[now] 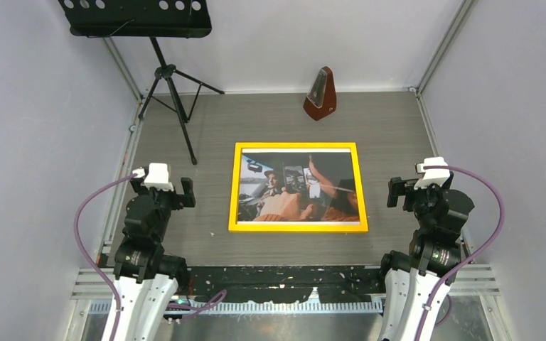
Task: Put the photo into the frame
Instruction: Reset both arms
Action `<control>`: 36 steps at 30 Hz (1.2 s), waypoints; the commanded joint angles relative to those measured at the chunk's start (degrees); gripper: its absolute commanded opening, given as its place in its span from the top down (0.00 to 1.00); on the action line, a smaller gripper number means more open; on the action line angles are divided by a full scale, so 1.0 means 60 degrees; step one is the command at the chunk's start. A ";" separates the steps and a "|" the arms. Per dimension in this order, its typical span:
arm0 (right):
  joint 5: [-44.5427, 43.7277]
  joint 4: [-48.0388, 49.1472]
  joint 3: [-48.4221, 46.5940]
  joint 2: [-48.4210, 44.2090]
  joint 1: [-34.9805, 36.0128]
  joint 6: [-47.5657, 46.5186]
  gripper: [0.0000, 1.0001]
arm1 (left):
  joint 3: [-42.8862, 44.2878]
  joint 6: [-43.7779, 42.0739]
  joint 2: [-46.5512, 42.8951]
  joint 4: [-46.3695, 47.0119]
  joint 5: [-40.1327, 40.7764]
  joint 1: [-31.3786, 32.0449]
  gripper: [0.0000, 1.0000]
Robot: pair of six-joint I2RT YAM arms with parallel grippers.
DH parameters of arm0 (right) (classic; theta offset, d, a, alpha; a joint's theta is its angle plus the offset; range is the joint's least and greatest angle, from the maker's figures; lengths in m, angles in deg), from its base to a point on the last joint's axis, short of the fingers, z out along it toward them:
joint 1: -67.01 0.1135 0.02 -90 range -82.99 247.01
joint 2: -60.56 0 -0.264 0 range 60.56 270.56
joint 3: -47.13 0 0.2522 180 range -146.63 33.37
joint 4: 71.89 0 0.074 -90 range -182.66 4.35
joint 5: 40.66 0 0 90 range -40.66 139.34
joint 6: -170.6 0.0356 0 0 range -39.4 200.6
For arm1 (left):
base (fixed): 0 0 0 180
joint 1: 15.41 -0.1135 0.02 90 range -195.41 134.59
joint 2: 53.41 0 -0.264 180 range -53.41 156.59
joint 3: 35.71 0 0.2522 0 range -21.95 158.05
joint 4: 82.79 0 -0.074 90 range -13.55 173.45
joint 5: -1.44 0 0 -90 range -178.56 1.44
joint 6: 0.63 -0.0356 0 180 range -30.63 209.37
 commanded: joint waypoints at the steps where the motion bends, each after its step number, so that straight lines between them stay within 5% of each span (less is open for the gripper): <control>1: 0.0029 0.0444 -0.0075 0.0099 -0.0075 -0.0044 0.05 | 0.0051 -0.0118 0.0385 0.0496 0.0035 -0.0074 0.00; 36: 0.0243 0.0363 -0.0172 0.0457 -0.0264 -0.0133 0.05 | -0.0117 -0.0572 0.0521 0.0317 -0.0380 -0.0270 0.00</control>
